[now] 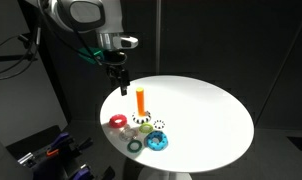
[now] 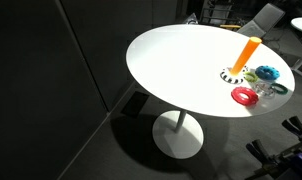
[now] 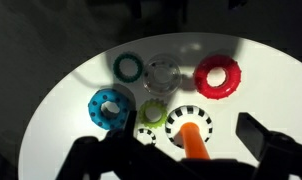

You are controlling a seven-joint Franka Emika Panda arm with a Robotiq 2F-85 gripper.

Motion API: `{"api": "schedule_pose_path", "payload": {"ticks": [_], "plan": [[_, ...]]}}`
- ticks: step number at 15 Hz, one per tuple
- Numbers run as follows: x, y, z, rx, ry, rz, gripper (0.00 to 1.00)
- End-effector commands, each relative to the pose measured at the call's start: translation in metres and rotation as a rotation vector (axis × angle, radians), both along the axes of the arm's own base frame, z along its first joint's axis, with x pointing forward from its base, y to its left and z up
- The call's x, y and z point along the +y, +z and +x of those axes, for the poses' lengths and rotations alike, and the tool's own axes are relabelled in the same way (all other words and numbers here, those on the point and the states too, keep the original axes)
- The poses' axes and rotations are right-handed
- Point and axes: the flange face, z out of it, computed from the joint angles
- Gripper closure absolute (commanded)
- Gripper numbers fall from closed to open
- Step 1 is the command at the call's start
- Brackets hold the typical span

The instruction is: Put the clear ring through the pole

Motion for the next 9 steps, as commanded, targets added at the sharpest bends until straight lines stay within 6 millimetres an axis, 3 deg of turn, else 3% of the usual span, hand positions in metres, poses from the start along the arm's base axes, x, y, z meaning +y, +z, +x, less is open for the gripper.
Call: {"api": "schedule_pose_path", "payload": {"ticks": [1, 3, 9], "plan": [[0.0, 0.0, 0.0, 0.001, 0.0, 0.0, 0.0], [0.0, 0.0, 0.0, 0.001, 0.0, 0.0, 0.0], [-0.002, -0.031, 0.013, 0.04, -0.011, 0.022, 0.0]]}}
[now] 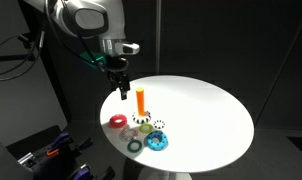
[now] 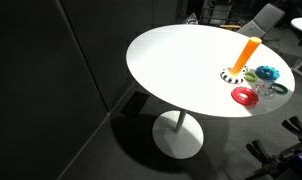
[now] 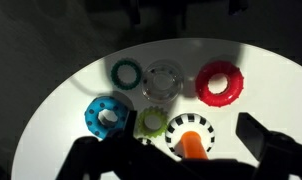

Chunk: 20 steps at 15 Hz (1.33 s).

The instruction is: Put the clear ring through the pole

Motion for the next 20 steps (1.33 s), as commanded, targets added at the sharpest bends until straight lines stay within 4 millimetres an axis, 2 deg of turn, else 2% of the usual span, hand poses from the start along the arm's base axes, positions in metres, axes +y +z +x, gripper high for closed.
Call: {"api": "schedule_pose_path", "payload": {"ticks": [1, 8, 20], "plan": [[-0.001, -0.021, 0.012, 0.012, -0.007, 0.012, 0.0], [-0.003, -0.068, 0.024, 0.023, -0.003, 0.006, 0.0], [-0.004, -0.128, 0.032, -0.04, -0.01, 0.007, 0.0]]}}
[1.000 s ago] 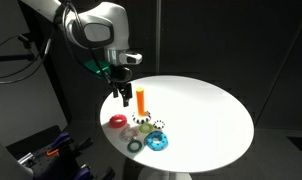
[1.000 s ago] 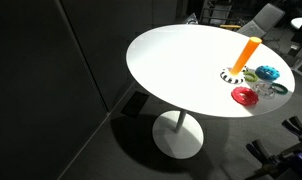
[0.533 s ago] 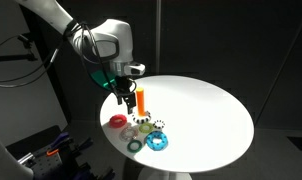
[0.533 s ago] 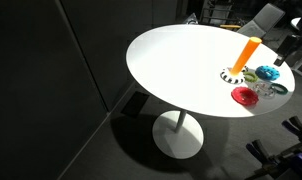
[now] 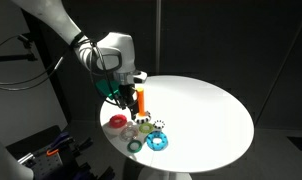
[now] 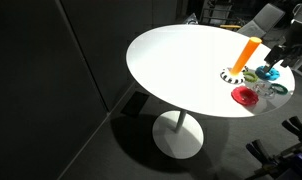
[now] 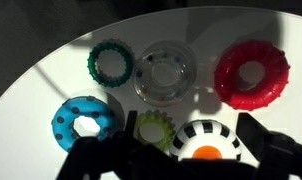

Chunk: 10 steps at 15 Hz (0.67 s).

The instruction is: Put the clear ring through the pole

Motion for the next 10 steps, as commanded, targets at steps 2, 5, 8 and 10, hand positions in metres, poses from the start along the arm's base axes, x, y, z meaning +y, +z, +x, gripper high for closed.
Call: {"api": "schedule_pose_path", "payload": {"ticks": [2, 5, 8, 10], "plan": [[-0.001, -0.025, -0.001, -0.012, 0.002, -0.002, 0.0], [0.0, -0.042, -0.002, -0.006, 0.005, -0.001, 0.0], [-0.002, -0.058, -0.005, 0.009, 0.007, -0.004, 0.0], [-0.003, -0.066, -0.007, 0.017, 0.009, -0.006, 0.0]]}}
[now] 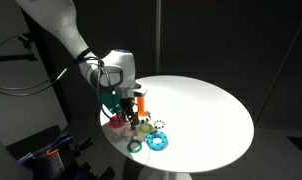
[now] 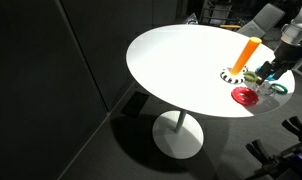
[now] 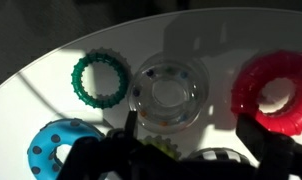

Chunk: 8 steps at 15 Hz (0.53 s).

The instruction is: Put the clear ring through the pole

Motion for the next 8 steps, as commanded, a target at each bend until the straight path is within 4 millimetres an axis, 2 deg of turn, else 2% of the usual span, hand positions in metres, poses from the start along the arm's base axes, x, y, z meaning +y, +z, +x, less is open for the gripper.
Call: {"api": "schedule_pose_path", "payload": {"ticks": [1, 8], "plan": [[-0.003, -0.012, -0.002, -0.002, 0.006, -0.005, 0.0], [-0.011, -0.027, -0.006, 0.015, -0.005, -0.008, 0.0]]}}
